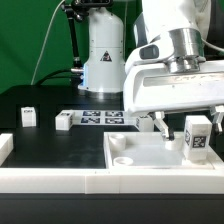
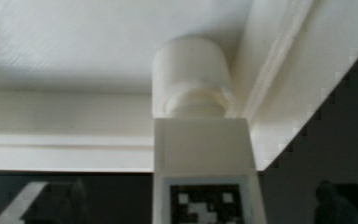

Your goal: Assemble one leg

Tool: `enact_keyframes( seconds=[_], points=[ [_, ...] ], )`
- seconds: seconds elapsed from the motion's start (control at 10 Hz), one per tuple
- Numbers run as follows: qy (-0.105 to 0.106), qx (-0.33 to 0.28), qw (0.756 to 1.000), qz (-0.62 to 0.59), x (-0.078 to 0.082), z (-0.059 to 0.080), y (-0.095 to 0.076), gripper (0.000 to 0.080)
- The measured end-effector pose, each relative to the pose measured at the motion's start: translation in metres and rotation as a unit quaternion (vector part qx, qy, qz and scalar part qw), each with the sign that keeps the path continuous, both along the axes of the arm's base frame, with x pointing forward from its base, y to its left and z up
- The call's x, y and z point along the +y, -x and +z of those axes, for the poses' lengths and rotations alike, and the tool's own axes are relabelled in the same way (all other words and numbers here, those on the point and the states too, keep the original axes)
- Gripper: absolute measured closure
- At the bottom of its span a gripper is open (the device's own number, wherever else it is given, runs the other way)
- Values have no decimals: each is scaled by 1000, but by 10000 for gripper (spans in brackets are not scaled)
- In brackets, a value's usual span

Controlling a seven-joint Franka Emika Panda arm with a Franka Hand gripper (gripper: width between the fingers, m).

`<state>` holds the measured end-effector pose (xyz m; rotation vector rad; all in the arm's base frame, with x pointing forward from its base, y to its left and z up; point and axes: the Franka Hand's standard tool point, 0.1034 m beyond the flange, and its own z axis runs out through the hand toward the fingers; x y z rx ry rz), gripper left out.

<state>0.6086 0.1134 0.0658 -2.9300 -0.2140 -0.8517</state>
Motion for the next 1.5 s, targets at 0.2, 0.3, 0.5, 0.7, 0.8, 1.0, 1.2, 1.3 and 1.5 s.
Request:
enact_keyframes(
  seconds=[0.2, 0.3, 0.5, 0.7, 0.8, 1.0, 1.2, 1.3, 1.5],
  points=[
    [0, 0, 1000, 0, 0, 0, 0, 151],
    [-1, 10, 1000, -2, -1, 2, -1, 151],
    [-6, 18, 1000, -6, 0, 13, -8, 151],
    [-15, 120, 993, 6, 5, 17, -11, 151],
    [-16, 133, 991, 6, 3, 22, -18, 151],
    [-22, 247, 969, 19, 6, 21, -11, 151],
    [-20, 320, 947, 32, 3, 21, -10, 151],
    [-21, 317, 948, 29, 2, 21, -16, 151],
    [-20, 304, 952, 26, 0, 18, -18, 151]
  ],
)
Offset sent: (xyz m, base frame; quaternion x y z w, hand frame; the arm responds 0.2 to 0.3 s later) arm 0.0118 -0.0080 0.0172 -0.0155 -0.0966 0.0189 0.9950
